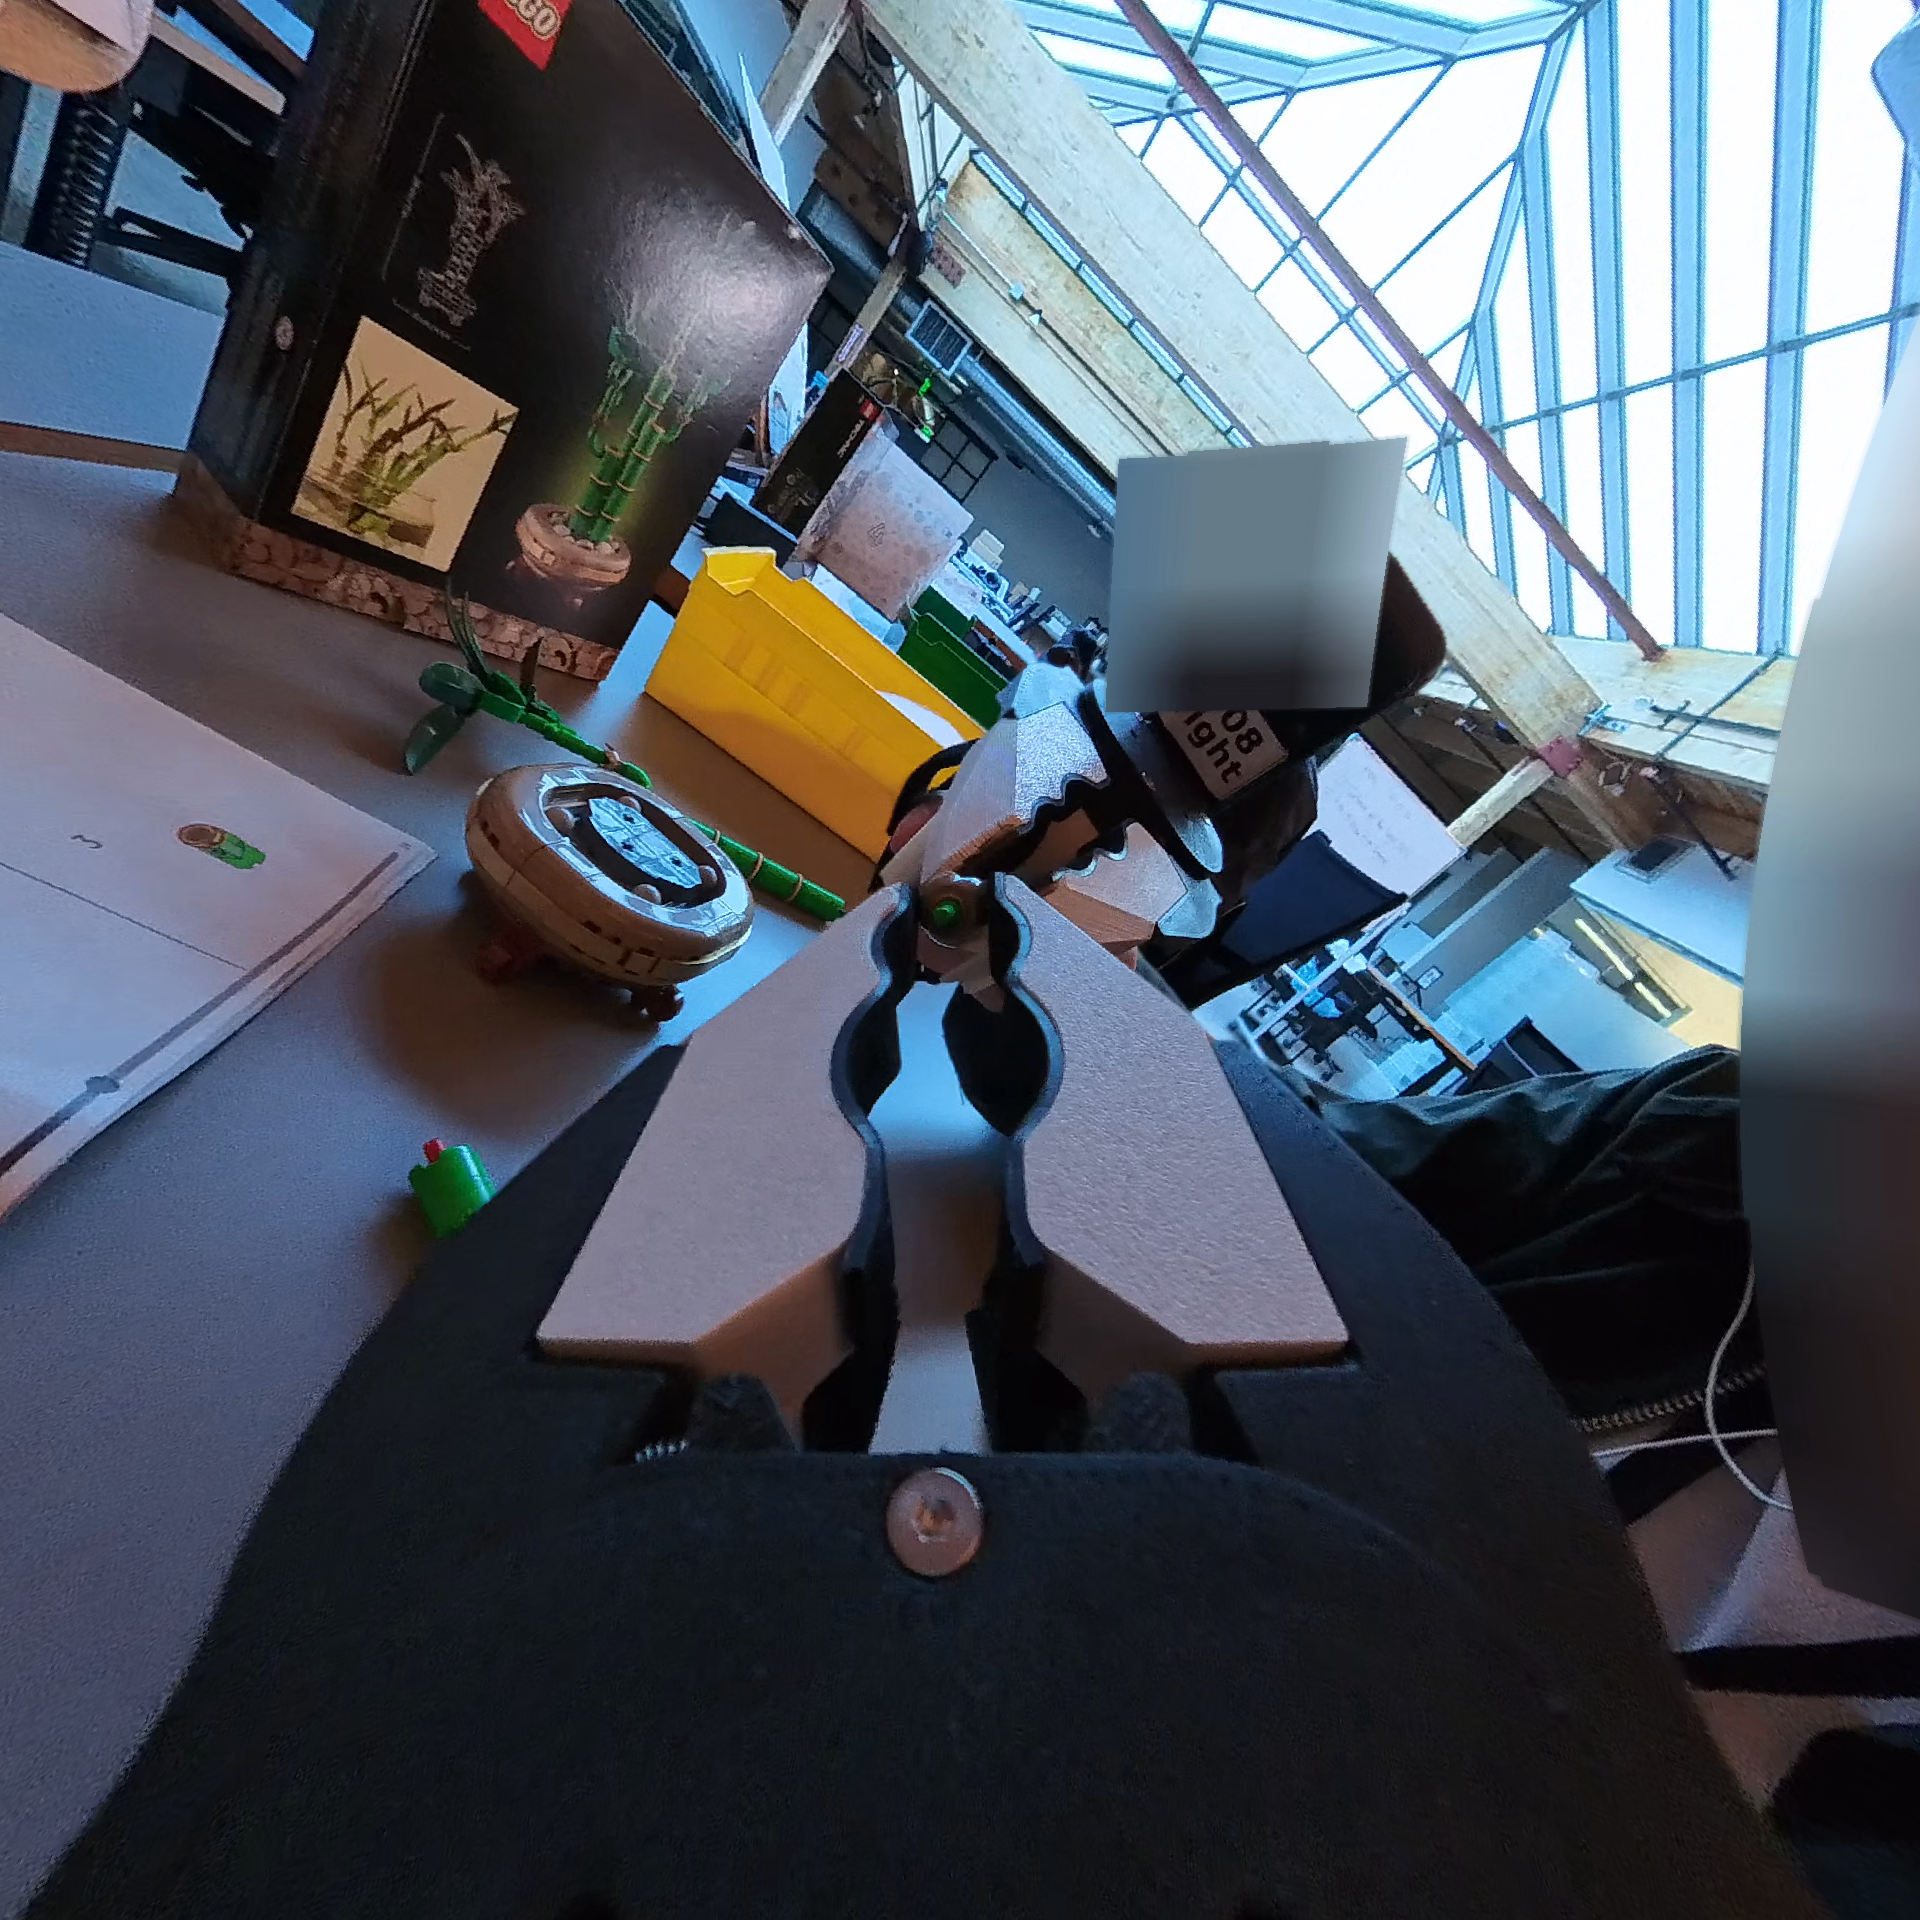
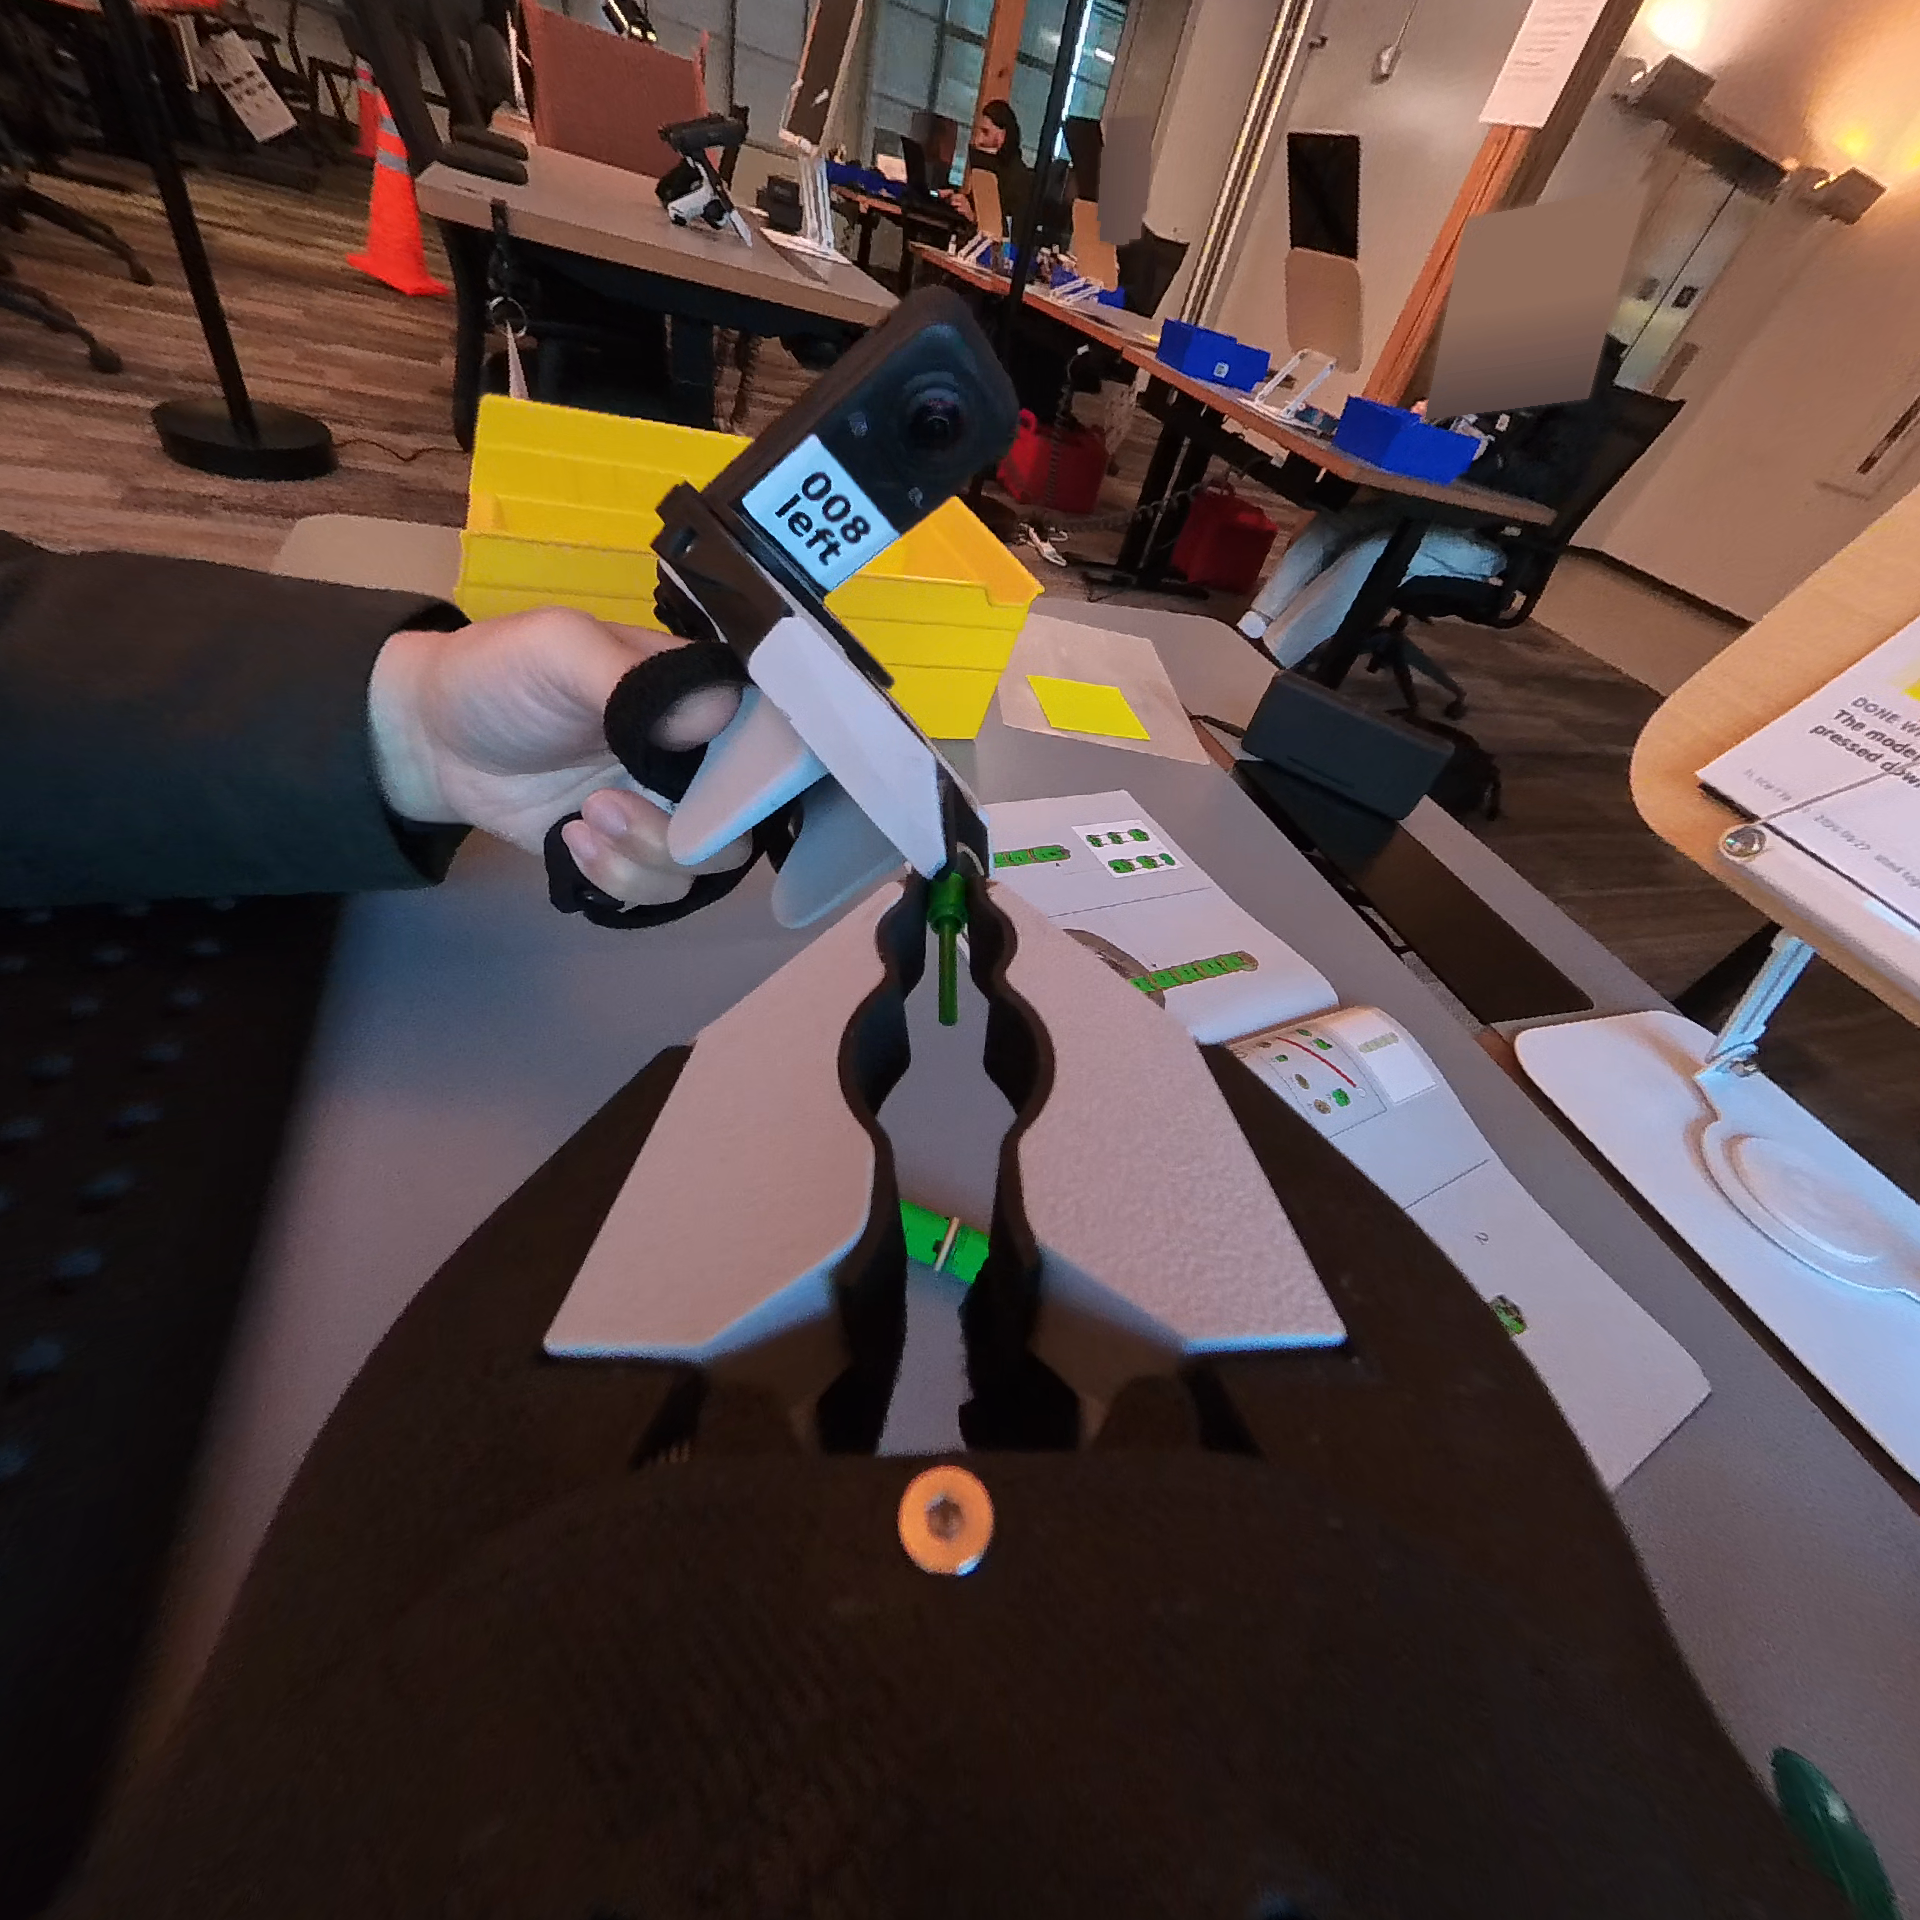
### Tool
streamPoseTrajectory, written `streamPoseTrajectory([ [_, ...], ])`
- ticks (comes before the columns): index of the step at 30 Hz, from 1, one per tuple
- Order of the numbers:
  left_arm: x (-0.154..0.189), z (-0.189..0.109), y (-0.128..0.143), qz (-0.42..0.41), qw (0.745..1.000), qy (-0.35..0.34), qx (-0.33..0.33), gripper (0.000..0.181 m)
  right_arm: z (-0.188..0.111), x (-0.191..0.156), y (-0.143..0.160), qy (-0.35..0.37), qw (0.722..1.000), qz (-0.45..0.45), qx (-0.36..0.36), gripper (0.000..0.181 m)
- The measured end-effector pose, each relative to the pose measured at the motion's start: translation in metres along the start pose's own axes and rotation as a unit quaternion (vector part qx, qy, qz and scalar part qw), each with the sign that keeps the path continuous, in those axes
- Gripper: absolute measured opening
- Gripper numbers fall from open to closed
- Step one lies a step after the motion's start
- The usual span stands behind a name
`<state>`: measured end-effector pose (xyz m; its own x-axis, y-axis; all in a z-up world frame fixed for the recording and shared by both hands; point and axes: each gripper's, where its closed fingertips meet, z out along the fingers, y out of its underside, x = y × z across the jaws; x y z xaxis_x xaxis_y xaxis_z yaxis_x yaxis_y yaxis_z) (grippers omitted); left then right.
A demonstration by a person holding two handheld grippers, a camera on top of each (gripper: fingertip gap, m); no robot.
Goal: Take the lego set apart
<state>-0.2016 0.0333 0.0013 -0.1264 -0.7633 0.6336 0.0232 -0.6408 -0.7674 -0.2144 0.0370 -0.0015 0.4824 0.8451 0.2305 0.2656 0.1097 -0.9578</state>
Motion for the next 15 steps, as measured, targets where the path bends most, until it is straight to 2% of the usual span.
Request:
streamPoseTrajectory([
  [3, 0.001, 0.000, 0.001, -0.016, 1.000, 0.007, 0.000, 0.010, -0.001, -0.001, 0.000, 0.000, 1.000, -0.015, -0.009, 0.007],
  [11, 0.003, 0.000, 0.005, 0.006, 1.000, 0.004, -0.028, 0.010, -0.004, -0.005, 0.002, -0.018, 0.999, -0.025, -0.022, 0.007],
  [15, 0.002, -0.003, 0.000, 0.002, 1.000, 0.001, -0.014, 0.010, -0.011, -0.001, 0.002, -0.019, 0.999, -0.024, -0.021, 0.007],
])
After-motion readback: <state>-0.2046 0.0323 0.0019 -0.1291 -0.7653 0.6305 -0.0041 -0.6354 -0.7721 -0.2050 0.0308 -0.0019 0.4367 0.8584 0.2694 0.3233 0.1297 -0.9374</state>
